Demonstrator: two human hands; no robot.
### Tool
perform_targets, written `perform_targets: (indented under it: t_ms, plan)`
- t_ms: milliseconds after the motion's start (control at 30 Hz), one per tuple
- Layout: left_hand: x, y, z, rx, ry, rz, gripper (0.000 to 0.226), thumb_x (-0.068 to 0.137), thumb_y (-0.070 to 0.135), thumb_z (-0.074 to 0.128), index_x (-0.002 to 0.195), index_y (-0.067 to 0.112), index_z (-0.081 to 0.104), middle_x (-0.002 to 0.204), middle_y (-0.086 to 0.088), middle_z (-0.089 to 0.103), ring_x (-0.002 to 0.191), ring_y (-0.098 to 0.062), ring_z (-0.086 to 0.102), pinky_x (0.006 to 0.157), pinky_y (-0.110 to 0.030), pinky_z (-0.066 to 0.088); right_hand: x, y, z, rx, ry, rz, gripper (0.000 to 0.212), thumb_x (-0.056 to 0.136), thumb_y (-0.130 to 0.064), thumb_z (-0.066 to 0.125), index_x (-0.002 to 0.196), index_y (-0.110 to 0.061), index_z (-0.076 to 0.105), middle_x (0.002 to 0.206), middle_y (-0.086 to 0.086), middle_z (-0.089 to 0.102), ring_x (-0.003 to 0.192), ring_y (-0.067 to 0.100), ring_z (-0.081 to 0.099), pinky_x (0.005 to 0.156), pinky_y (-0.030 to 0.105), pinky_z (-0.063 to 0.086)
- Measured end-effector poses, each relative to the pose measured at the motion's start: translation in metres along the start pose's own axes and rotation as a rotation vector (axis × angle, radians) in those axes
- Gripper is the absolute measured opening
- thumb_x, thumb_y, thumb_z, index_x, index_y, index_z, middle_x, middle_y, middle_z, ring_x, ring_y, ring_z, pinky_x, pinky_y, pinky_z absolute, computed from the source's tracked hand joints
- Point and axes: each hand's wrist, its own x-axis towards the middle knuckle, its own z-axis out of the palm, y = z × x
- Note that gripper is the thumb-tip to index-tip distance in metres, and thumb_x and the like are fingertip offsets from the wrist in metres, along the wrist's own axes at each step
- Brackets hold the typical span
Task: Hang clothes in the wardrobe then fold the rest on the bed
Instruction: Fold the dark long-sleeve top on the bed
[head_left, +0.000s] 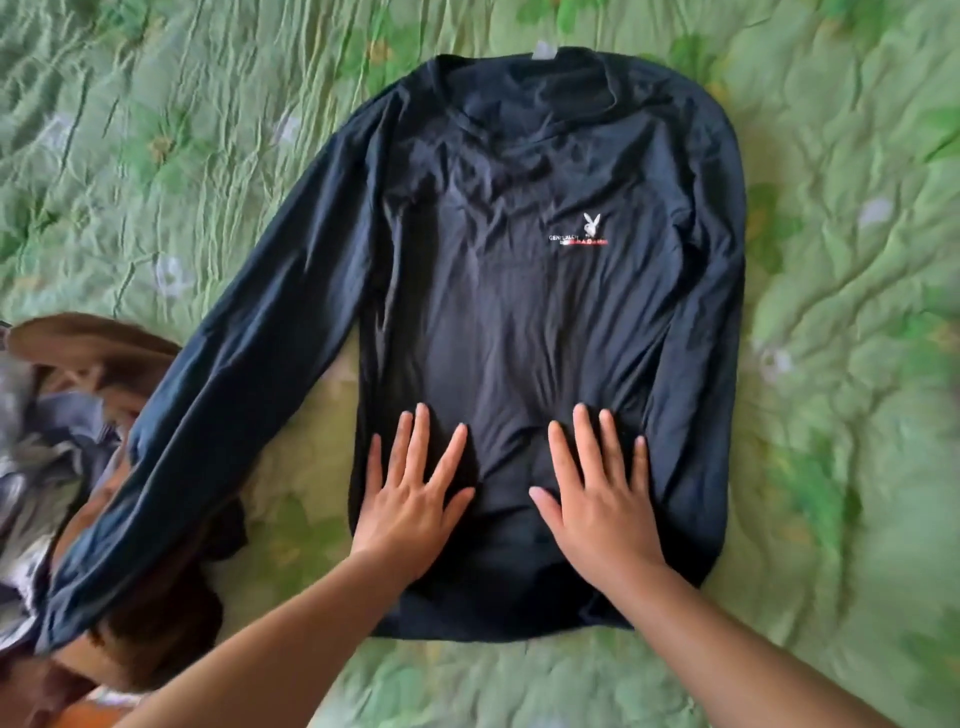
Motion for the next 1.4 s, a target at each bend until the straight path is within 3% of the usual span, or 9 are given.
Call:
perform_targets:
  t_ms: [267, 433, 533, 633, 800, 900, 1033, 1200, 1400]
  plan:
    - [-0.071, -0.005, 0.008, 0.078, -0.155, 0.0, 0.071, 0.098, 0.066, 0.017, 0.158, 0.041, -0.011, 0.166, -0.01, -0.023, 0.151, -0.026, -0.025, 0.122, -0.059, -0.001, -0.052, 0.018, -0.016, -0.05, -0.085, 0.153, 0.074, 0.093, -0.064, 0.044, 0.157, -0.026, 0.034, 0.165, 0.014, 0.026, 0.151, 0.04, 0.023, 0.109, 0.074, 0.02]
    - [-0.086, -0.022, 0.005, -0.013, -0.201, 0.022, 0.078, 0.097, 0.066, 0.032, 0.156, 0.042, -0.012, 0.165, -0.005, -0.027, 0.151, -0.022, -0.027, 0.123, -0.056, 0.004, -0.078, 0.065, -0.034, -0.188, -0.083, 0.304, 0.055, 0.087, -0.042, 0.069, 0.133, -0.014, 0.056, 0.144, 0.015, 0.048, 0.129, 0.039, 0.045, 0.097, 0.063, 0.038]
    - [-0.095, -0.031, 0.0, -0.099, -0.185, 0.032, 0.081, 0.095, 0.065, 0.042, 0.16, 0.037, 0.001, 0.168, -0.006, -0.016, 0.154, -0.021, -0.015, 0.124, -0.047, 0.014, -0.086, 0.086, -0.056, -0.386, -0.186, 0.392, 0.038, 0.079, -0.031, 0.071, 0.112, -0.015, 0.063, 0.126, 0.01, 0.052, 0.12, 0.037, 0.042, 0.104, 0.062, 0.032]
    - [-0.104, -0.033, -0.004, -0.121, -0.199, 0.047, 0.089, 0.092, 0.068, 0.048, 0.16, 0.035, 0.001, 0.168, -0.006, -0.015, 0.154, -0.022, -0.013, 0.121, -0.044, 0.02, -0.094, 0.08, -0.067, -0.504, -0.322, 0.472, 0.038, 0.081, -0.028, 0.065, 0.119, -0.021, 0.063, 0.133, 0.005, 0.051, 0.133, 0.033, 0.033, 0.11, 0.059, 0.023]
    - [-0.115, -0.024, -0.005, -0.061, -0.221, 0.074, 0.1, 0.089, 0.057, 0.065, 0.16, 0.032, -0.001, 0.167, -0.007, -0.016, 0.154, -0.026, -0.012, 0.117, -0.045, 0.03, -0.097, 0.036, -0.051, 0.125, -0.244, 0.545, 0.041, 0.089, -0.02, 0.064, 0.126, -0.009, 0.051, 0.122, 0.02, 0.056, 0.115, 0.042, 0.053, 0.09, 0.049, 0.048]
    - [-0.122, -0.018, -0.004, -0.164, -0.112, 0.062, 0.083, 0.086, 0.026, 0.072, 0.156, 0.024, 0.028, 0.165, -0.012, 0.009, 0.152, -0.031, 0.008, 0.108, -0.045, 0.044, -0.097, 0.032, -0.035, 0.451, -0.093, 0.704, 0.043, 0.089, -0.014, 0.066, 0.127, -0.019, 0.047, 0.107, 0.02, 0.061, 0.098, 0.041, 0.061, 0.082, 0.044, 0.051]
    - [-0.129, -0.013, 0.002, -0.323, 0.096, 0.09, 0.045, 0.081, 0.0, 0.072, 0.125, 0.006, 0.062, 0.142, -0.018, 0.047, 0.131, -0.039, 0.045, 0.085, -0.047, 0.056, -0.097, 0.036, -0.028, 0.857, 0.171, 0.781, 0.025, 0.083, -0.004, 0.067, 0.094, -0.025, 0.057, 0.079, -0.001, 0.061, 0.06, 0.002, 0.056, 0.054, 0.01, 0.037]
    - [-0.139, -0.012, -0.002, -0.418, 0.199, 0.001, 0.028, 0.078, -0.016, 0.061, 0.099, 0.003, 0.067, 0.108, -0.01, 0.06, 0.101, -0.033, 0.057, 0.078, -0.043, 0.053, -0.115, 0.042, -0.037, 1.178, 0.161, 0.907, 0.03, 0.077, 0.006, 0.06, 0.081, -0.024, 0.062, 0.085, -0.005, 0.057, 0.057, 0.007, 0.052, 0.045, 0.025, 0.043]
    - [-0.163, -0.013, -0.015, -0.438, 0.272, -0.132, 0.032, 0.075, -0.019, 0.057, 0.089, 0.009, 0.065, 0.099, -0.003, 0.058, 0.091, -0.028, 0.055, 0.076, -0.03, 0.043, -0.139, 0.05, -0.055, 1.33, 0.071, 0.867, 0.031, 0.078, 0.004, 0.058, 0.084, -0.023, 0.071, 0.083, -0.003, 0.058, 0.062, 0.016, 0.052, 0.043, 0.025, 0.045]
